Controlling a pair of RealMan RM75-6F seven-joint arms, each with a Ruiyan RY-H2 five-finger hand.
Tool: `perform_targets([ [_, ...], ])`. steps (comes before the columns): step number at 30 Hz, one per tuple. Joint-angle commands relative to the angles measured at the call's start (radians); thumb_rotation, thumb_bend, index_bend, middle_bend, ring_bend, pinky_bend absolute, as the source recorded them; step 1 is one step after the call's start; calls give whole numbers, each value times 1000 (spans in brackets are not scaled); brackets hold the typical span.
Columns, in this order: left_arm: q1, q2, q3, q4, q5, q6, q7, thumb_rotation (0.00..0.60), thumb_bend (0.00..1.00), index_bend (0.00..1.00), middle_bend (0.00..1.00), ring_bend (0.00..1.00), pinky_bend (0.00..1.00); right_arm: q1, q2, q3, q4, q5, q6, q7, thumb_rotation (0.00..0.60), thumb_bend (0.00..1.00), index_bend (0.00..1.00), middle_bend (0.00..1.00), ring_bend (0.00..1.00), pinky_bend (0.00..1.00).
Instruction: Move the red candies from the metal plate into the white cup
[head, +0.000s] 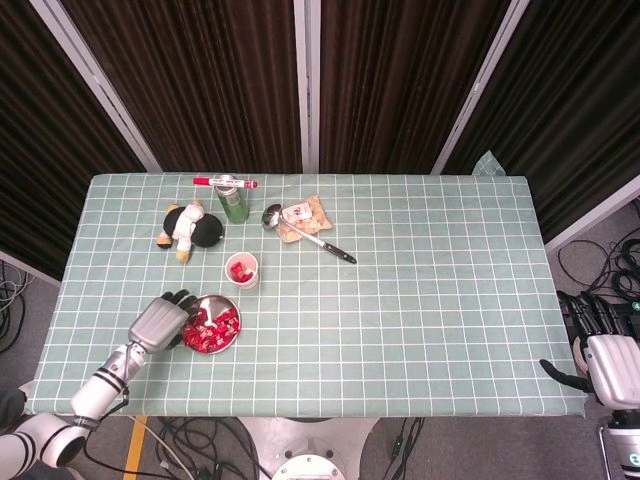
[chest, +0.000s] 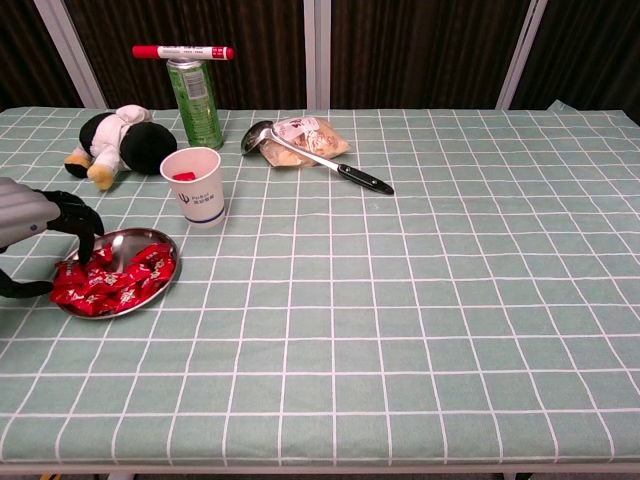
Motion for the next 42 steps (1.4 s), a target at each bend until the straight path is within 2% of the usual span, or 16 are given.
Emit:
perform_targets([
  [1,-3,-2,-1,2,1,-7,-1,600,313,501,321,190,324,-1,1,0,-3,1,1,-3,600,72,0,129,0,0],
  [11,-11,-13,-3,18,-1,-33,-13,600,324,532,321,190,324,-3,2,0,-11,1,4,-13,600,72,0,130,0,0],
  [23,-6,-7,-23,0,12,12,-59,600,449,614,334,191,332,2,3,1,-13,0,-1,-15,600,71,0,130,0,0],
  [32,-31,66,-101,-130,13,81,-57,600,453,615,336,190,332,3,5,1,-4,-4,-1,-3,600,71,0,130,0,0],
  [38,-85,88,-163,-190,1,64,-39,600,453,615,336,190,332,2,9,1,-4,-7,4,-1,600,70,0,129,0,0],
  [42,-137,85,-208,-193,-32,14,-30,600,453,615,336,190,332,0,10,0,-5,-7,7,-2,600,71,0,130,0,0],
])
